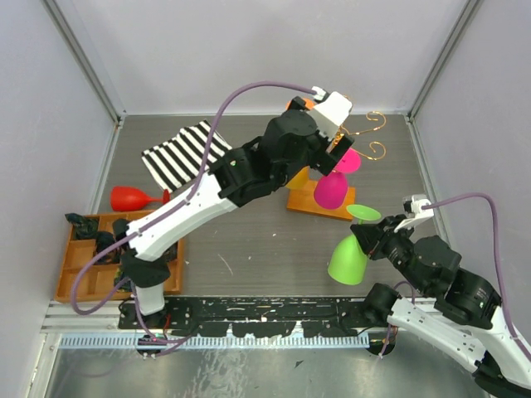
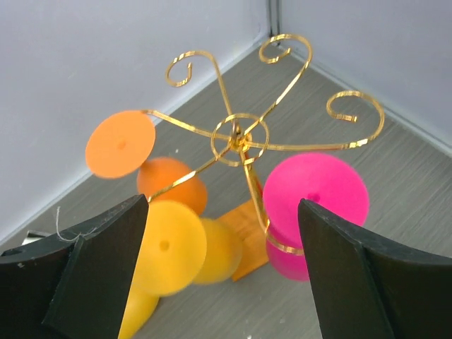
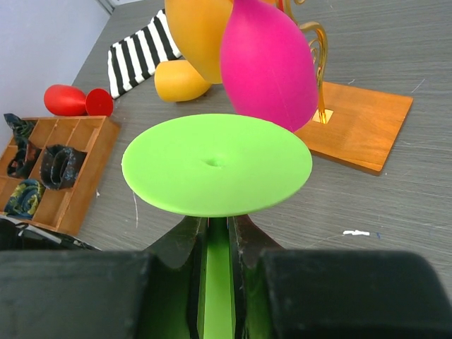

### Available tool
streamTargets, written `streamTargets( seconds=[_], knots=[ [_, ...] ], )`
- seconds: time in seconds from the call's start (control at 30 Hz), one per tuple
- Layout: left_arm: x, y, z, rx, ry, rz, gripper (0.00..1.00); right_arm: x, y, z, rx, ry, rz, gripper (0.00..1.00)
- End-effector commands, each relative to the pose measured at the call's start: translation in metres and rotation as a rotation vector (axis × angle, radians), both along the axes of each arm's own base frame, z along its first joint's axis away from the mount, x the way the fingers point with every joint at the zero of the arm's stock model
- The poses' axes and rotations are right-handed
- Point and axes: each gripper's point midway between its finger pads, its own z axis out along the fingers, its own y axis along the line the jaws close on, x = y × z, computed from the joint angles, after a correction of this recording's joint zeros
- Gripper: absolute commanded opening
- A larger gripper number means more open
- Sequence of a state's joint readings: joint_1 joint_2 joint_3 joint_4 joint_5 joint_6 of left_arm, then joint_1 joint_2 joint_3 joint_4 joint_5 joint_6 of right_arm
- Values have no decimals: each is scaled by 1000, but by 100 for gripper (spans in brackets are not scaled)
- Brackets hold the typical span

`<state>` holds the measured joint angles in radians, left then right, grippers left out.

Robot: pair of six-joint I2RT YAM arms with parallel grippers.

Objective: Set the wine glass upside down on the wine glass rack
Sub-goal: Adjust the wine rack at the center of the board.

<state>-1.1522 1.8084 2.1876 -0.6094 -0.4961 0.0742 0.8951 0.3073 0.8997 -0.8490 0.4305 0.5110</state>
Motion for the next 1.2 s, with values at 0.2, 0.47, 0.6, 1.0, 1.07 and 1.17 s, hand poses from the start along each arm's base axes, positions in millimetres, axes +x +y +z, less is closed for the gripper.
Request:
streamTargets(
  seconds=[0.2,0.47,0.6,1.0,1.07,1.17],
  knots=[
    [32,-45,-1,-56,29,-87,76,3,3,8,36,-19,-8,1],
    [57,-60,-11,-167,119,-128,69,3,5,7,41,-22,0,1],
    [64,-65,-21,-161,132,-128,59,4,7,6,35,-19,8,1],
    [78,-72,-44,-127,144,-114,45,3,5,7,43,-27,2,1],
    [79,-73,-45,-125,141,-112,45,3,4,7,43,-26,0,1],
    [81,-74,-48,-116,137,-109,45,3,3,7,45,-27,-2,1]
  ],
)
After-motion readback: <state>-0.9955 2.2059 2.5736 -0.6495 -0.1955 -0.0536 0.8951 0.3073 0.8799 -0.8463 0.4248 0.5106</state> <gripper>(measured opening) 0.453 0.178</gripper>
